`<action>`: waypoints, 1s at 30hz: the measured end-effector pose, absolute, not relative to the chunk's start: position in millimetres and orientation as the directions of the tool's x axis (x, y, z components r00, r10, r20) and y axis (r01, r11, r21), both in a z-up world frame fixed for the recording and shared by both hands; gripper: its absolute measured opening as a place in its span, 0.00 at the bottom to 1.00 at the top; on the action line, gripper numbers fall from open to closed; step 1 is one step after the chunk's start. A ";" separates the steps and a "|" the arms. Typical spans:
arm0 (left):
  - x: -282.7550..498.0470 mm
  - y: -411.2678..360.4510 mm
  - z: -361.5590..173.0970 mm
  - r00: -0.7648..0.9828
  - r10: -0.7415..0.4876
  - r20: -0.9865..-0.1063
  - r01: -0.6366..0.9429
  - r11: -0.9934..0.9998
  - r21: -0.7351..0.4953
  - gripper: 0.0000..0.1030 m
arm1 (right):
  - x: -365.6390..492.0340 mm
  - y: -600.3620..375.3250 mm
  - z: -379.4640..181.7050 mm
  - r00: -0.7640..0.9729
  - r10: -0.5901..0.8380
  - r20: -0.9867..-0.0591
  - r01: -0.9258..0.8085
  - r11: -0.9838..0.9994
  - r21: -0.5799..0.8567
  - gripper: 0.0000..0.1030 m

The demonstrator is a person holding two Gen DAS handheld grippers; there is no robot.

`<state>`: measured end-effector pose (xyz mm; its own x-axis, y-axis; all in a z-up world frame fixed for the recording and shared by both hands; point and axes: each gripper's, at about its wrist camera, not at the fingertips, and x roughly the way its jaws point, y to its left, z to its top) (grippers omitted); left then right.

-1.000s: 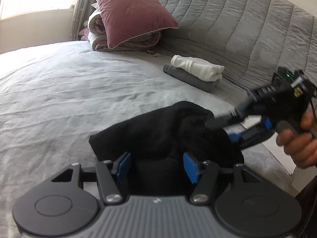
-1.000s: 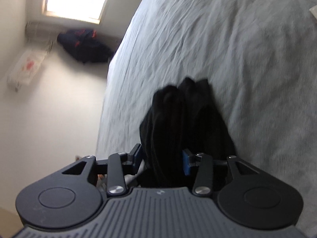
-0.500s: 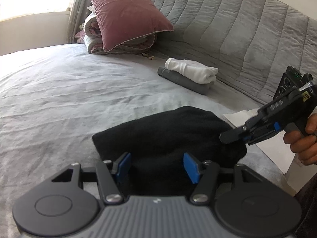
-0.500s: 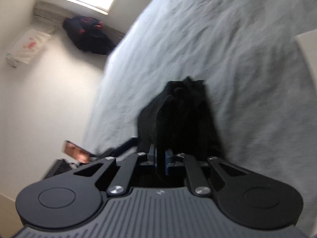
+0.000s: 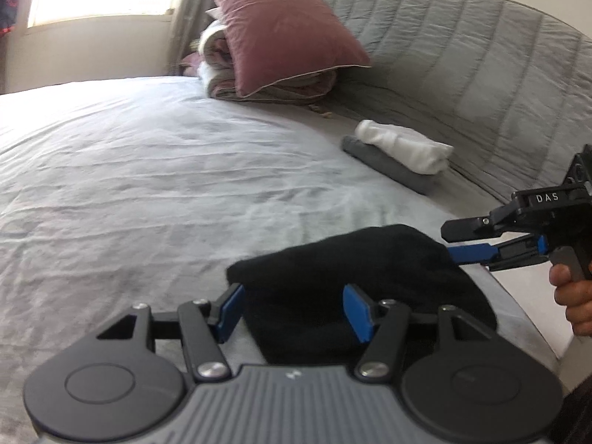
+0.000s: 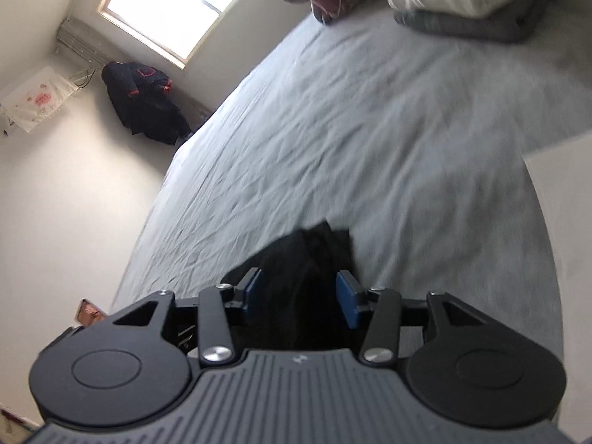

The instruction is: Fold clothes

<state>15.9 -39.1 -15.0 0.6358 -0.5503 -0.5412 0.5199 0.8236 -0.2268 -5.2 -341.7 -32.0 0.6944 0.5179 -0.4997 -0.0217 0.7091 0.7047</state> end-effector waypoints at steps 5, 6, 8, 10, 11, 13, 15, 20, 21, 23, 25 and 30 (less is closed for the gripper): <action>30.9 -29.4 -18.8 0.638 -0.530 -0.559 0.463 0.844 -0.271 0.49 | 14.9 -325.9 -33.7 0.717 0.464 -0.520 -0.038 0.771 0.636 0.27; 34.0 -27.1 -20.2 0.633 -0.529 -0.565 0.453 0.845 -0.284 0.47 | 16.7 -322.5 -33.7 0.717 0.452 -0.531 -0.050 0.793 0.607 0.12; 38.2 -23.9 -22.6 0.631 -0.526 -0.570 0.435 0.849 -0.301 0.39 | 16.1 -319.1 -36.1 0.724 0.417 -0.549 -0.057 0.829 0.556 0.11; 39.7 -22.2 -23.4 0.635 -0.525 -0.567 0.424 0.850 -0.312 0.19 | 11.5 -318.3 -35.2 0.750 0.394 -0.532 -0.060 0.841 0.538 0.10; 39.8 -21.6 -23.2 0.639 -0.526 -0.561 0.419 0.850 -0.320 0.18 | 8.9 -318.1 -34.4 0.764 0.383 -0.519 -0.062 0.844 0.532 0.10; 39.2 -21.9 -22.2 0.649 -0.527 -0.548 0.414 0.850 -0.326 0.18 | 6.7 -315.5 -31.5 0.785 0.364 -0.501 -0.080 0.862 0.501 0.10; 35.8 -24.9 -20.2 0.662 -0.522 -0.538 0.421 0.853 -0.310 0.18 | 6.7 -312.7 -31.9 0.796 0.340 -0.501 -0.087 0.883 0.461 0.10; 25.4 -33.9 -17.0 0.689 -0.495 -0.528 0.443 0.866 -0.234 0.22 | 8.9 -317.2 -43.5 0.791 0.296 -0.535 -0.046 0.902 0.430 0.17; 22.1 -35.3 -15.3 0.694 -0.495 -0.522 0.454 0.864 -0.216 0.23 | 5.8 -319.8 -41.3 0.798 0.306 -0.519 -0.056 0.896 0.441 0.17; 18.4 -39.5 -11.6 0.698 -0.502 -0.510 0.483 0.856 -0.182 0.23 | -2.9 -324.9 -33.3 0.815 0.334 -0.473 -0.094 0.882 0.462 0.17; 16.6 -44.6 -8.0 0.699 -0.510 -0.502 0.510 0.847 -0.150 0.23 | -10.4 -327.4 -27.0 0.828 0.348 -0.439 -0.125 0.879 0.461 0.17; 19.1 -65.4 -2.0 0.660 -0.548 -0.513 0.591 0.801 -0.095 0.21 | -14.1 -323.9 -21.7 0.828 0.356 -0.432 -0.150 0.885 0.441 0.17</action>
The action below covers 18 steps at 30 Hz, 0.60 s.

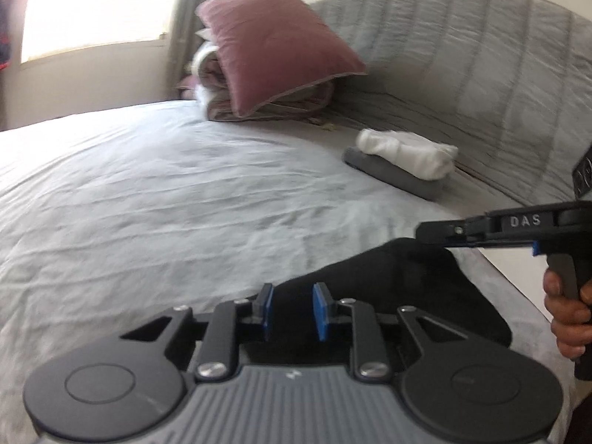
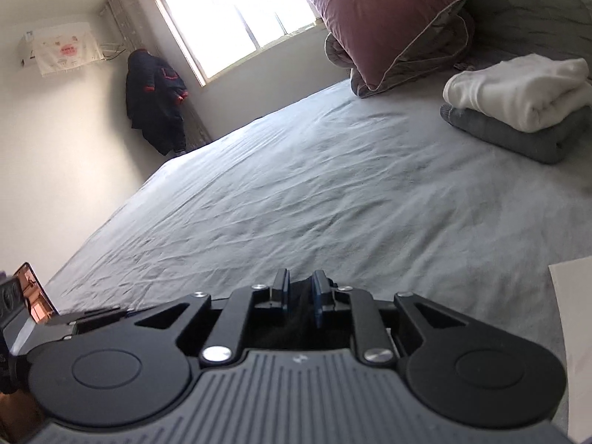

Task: Fold clothes
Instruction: 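Open both grippers and release the compact black bundle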

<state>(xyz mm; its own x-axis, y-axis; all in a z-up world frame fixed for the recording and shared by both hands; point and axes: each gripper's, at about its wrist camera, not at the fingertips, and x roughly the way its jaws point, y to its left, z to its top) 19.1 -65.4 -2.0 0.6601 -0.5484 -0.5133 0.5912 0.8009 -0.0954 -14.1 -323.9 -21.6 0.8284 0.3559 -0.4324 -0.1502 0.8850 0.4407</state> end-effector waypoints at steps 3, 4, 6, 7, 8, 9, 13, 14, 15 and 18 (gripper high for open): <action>20.9 -82.4 1.1 0.607 -0.590 -0.533 0.659 0.748 -0.078 0.20 | -15.0 -325.8 -20.9 0.816 0.361 -0.452 -0.151 0.887 0.435 0.17; 22.0 -88.2 1.3 0.583 -0.606 -0.542 0.683 0.727 -0.078 0.20 | -15.4 -327.2 -21.4 0.810 0.366 -0.458 -0.154 0.887 0.436 0.17; 24.4 -101.9 0.6 0.546 -0.625 -0.558 0.720 0.690 -0.068 0.20 | -17.4 -330.7 -24.0 0.794 0.394 -0.462 -0.170 0.875 0.453 0.18; 25.5 -108.7 -0.6 0.535 -0.627 -0.566 0.733 0.678 -0.059 0.20 | -18.8 -333.3 -26.8 0.783 0.415 -0.463 -0.178 0.864 0.471 0.18; 26.3 -114.8 -2.2 0.528 -0.626 -0.574 0.741 0.670 -0.049 0.20 | -20.7 -336.2 -29.4 0.772 0.430 -0.467 -0.182 0.855 0.486 0.18; 27.7 -121.2 -4.3 0.525 -0.622 -0.582 0.746 0.665 -0.038 0.20 | -23.1 -339.1 -31.5 0.763 0.442 -0.472 -0.183 0.848 0.498 0.20; 36.5 -140.4 -11.7 0.525 -0.602 -0.601 0.742 0.670 -0.024 0.20 | -37.9 -350.4 -33.8 0.752 0.447 -0.485 -0.190 0.851 0.490 0.41; 39.3 -144.5 -13.3 0.527 -0.597 -0.604 0.738 0.675 -0.023 0.20 | -41.8 -352.5 -33.5 0.750 0.449 -0.486 -0.196 0.852 0.485 0.41; 42.1 -148.5 -14.8 0.529 -0.592 -0.608 0.734 0.679 -0.022 0.20 | -45.5 -354.3 -33.4 0.743 0.461 -0.485 -0.207 0.847 0.489 0.41; 53.8 -156.8 -19.2 0.533 -0.577 -0.619 0.707 0.705 -0.048 0.20 | -52.2 -355.7 -35.8 0.700 0.523 -0.486 -0.241 0.814 0.528 0.41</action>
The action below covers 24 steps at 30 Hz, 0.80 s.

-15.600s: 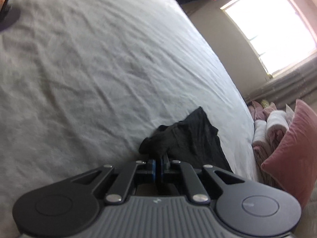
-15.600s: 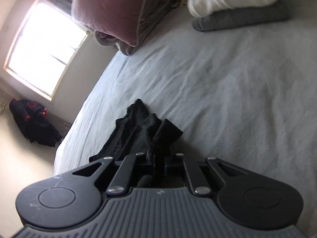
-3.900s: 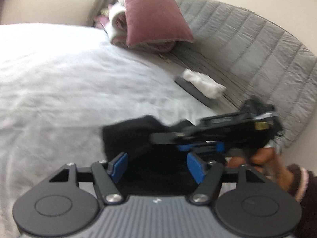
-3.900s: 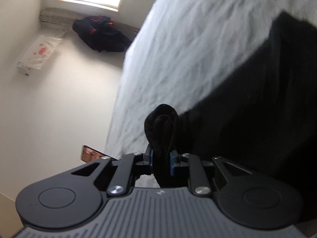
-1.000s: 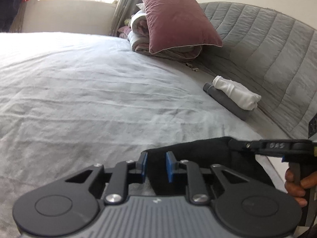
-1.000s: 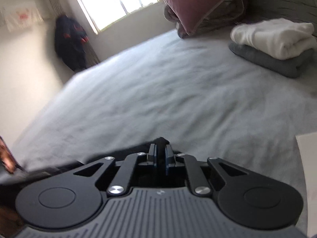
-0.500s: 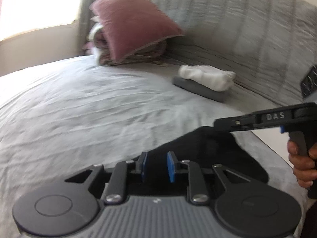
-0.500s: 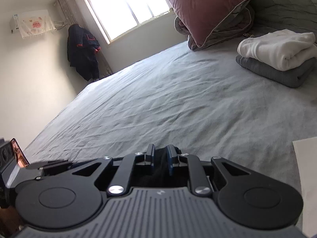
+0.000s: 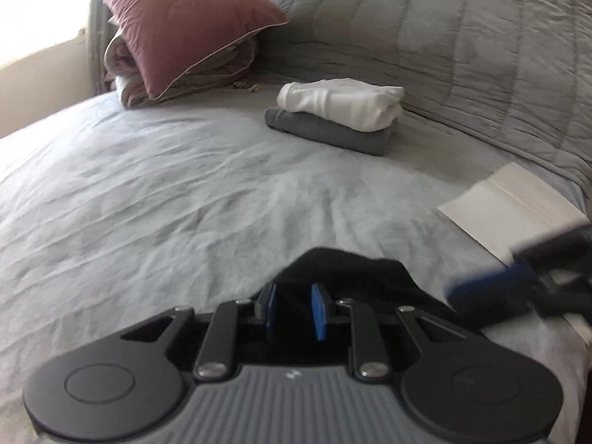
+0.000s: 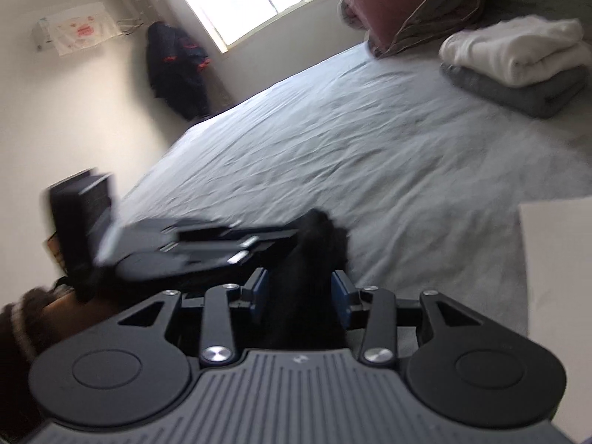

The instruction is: Fold clothes

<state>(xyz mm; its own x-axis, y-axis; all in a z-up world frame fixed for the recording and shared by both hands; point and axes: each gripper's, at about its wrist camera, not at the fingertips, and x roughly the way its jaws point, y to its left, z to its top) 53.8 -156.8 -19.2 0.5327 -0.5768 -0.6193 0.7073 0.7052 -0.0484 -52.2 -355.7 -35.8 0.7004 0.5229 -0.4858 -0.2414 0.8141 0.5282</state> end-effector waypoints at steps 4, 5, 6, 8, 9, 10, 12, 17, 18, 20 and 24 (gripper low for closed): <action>64.4 -163.1 -25.3 0.544 -0.555 -0.629 0.665 0.743 -0.080 0.21 | -53.0 -338.5 -43.8 0.646 0.496 -0.580 -0.266 0.859 0.438 0.08; 64.9 -164.2 -26.1 0.549 -0.551 -0.629 0.658 0.749 -0.082 0.21 | -53.2 -335.7 -44.6 0.639 0.477 -0.603 -0.267 0.873 0.407 0.08; 64.6 -165.9 -26.9 0.557 -0.544 -0.628 0.652 0.754 -0.075 0.22 | -52.8 -337.8 -45.1 0.633 0.475 -0.611 -0.255 0.874 0.414 0.08; 63.0 -169.8 -28.3 0.578 -0.524 -0.626 0.639 0.768 -0.053 0.26 | -51.1 -345.0 -47.0 0.626 0.484 -0.612 -0.218 0.862 0.458 0.08; 62.0 -171.9 -28.7 0.591 -0.511 -0.624 0.629 0.776 -0.040 0.29 | -50.1 -347.8 -48.6 0.624 0.489 -0.609 -0.199 0.854 0.481 0.09; 60.9 -174.1 -29.1 0.604 -0.498 -0.622 0.619 0.785 -0.027 0.32 | -49.0 -350.7 -50.2 0.623 0.494 -0.607 -0.180 0.845 0.503 0.10; 59.6 -176.4 -26.6 0.623 -0.479 -0.618 0.600 0.800 -0.016 0.32 | -49.8 -354.3 -49.0 0.635 0.498 -0.591 -0.162 0.833 0.529 0.15; 50.6 -160.7 0.4 0.667 -0.481 -0.570 0.566 0.824 -0.034 0.32 | -67.8 -349.4 -22.8 0.738 0.469 -0.485 -0.220 0.847 0.485 0.15; 47.5 -155.0 4.9 0.675 -0.479 -0.561 0.559 0.828 -0.034 0.32 | -71.2 -346.3 -18.3 0.760 0.455 -0.465 -0.230 0.857 0.462 0.15; 40.4 -143.0 10.7 0.686 -0.473 -0.552 0.545 0.837 -0.040 0.32 | -71.6 -336.2 -14.0 0.786 0.436 -0.439 -0.248 0.872 0.422 0.15; 25.9 -121.1 10.7 0.698 -0.456 -0.553 0.527 0.849 -0.035 0.32 | -64.9 -316.8 -10.5 0.822 0.409 -0.397 -0.270 0.893 0.360 0.15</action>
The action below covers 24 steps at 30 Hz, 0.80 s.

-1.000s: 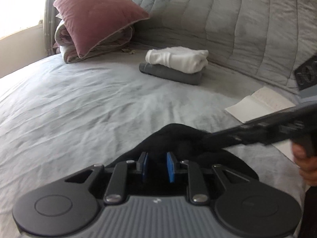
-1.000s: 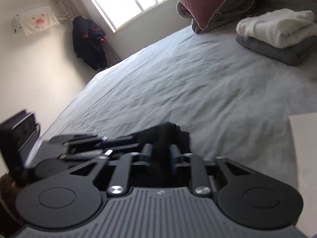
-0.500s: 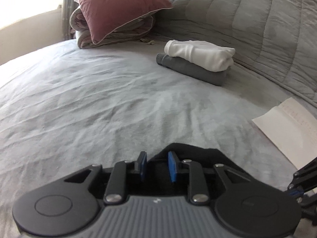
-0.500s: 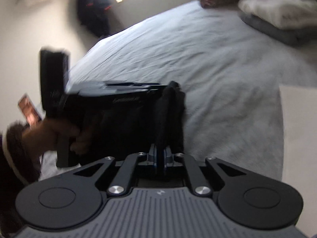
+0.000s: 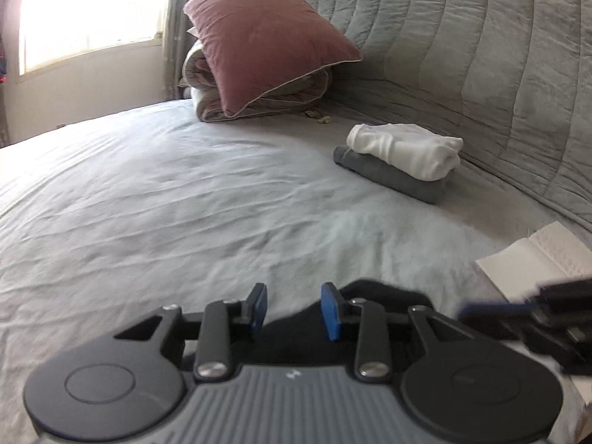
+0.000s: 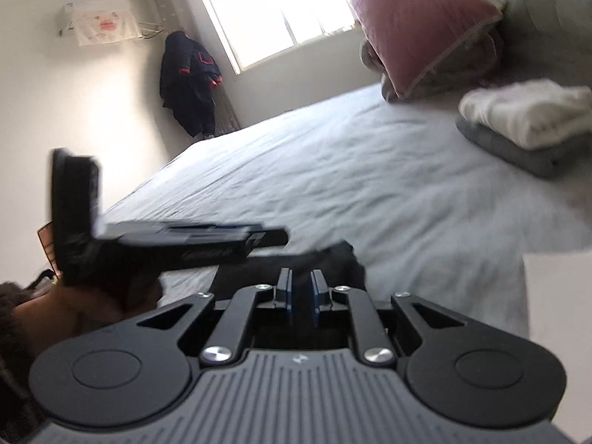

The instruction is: Fold clothes

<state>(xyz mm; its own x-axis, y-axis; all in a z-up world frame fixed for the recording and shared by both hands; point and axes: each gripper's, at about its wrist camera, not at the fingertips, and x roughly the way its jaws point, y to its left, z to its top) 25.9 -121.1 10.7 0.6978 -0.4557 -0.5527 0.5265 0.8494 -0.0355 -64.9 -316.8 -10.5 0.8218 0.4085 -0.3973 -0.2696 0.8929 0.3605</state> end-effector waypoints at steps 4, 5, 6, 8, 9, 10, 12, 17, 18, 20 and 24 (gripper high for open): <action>22.3 -109.6 -3.4 0.699 -0.419 -0.580 0.494 0.869 -0.033 0.33 | -41.6 -303.5 -18.8 0.832 0.388 -0.396 -0.267 0.907 0.327 0.15; 22.9 -106.8 -8.6 0.698 -0.411 -0.586 0.482 0.875 -0.039 0.33 | -34.5 -301.7 -22.1 0.831 0.381 -0.405 -0.262 0.911 0.319 0.15; 23.7 -103.9 -12.0 0.700 -0.408 -0.586 0.473 0.880 -0.047 0.35 | -28.5 -301.1 -25.7 0.829 0.370 -0.419 -0.253 0.917 0.308 0.15; 25.4 -98.3 -17.4 0.706 -0.404 -0.582 0.457 0.887 -0.062 0.39 | -19.4 -302.1 -33.3 0.825 0.339 -0.452 -0.229 0.932 0.282 0.15; 27.3 -95.0 -18.3 0.711 -0.399 -0.579 0.446 0.892 -0.066 0.40 | -16.6 -303.7 -37.4 0.823 0.321 -0.468 -0.214 0.939 0.268 0.15; 30.1 -92.2 -17.3 0.723 -0.380 -0.577 0.430 0.901 -0.055 0.40 | -14.7 -307.4 -40.2 0.824 0.307 -0.476 -0.198 0.944 0.265 0.15; 36.1 -87.3 -14.6 0.749 -0.334 -0.572 0.394 0.919 -0.021 0.41 | -13.1 -317.7 -42.4 0.832 0.282 -0.478 -0.163 0.947 0.276 0.15; 39.9 -66.3 -2.7 0.735 -0.318 -0.599 0.326 0.940 -0.100 0.42 | -21.8 -339.3 -32.3 0.850 0.290 -0.439 -0.133 0.926 0.354 0.16; 37.1 -63.3 -1.3 0.729 -0.324 -0.603 0.319 0.940 -0.119 0.43 | -25.1 -341.2 -29.9 0.851 0.300 -0.431 -0.138 0.920 0.368 0.17; 29.2 -62.5 -0.5 0.726 -0.331 -0.602 0.323 0.938 -0.126 0.46 | -28.9 -338.5 -27.7 0.847 0.325 -0.421 -0.162 0.912 0.378 0.21; 12.1 -63.9 -0.9 0.721 -0.348 -0.600 0.329 0.933 -0.146 0.49 | -32.7 -326.0 -27.0 0.827 0.369 -0.425 -0.225 0.908 0.352 0.29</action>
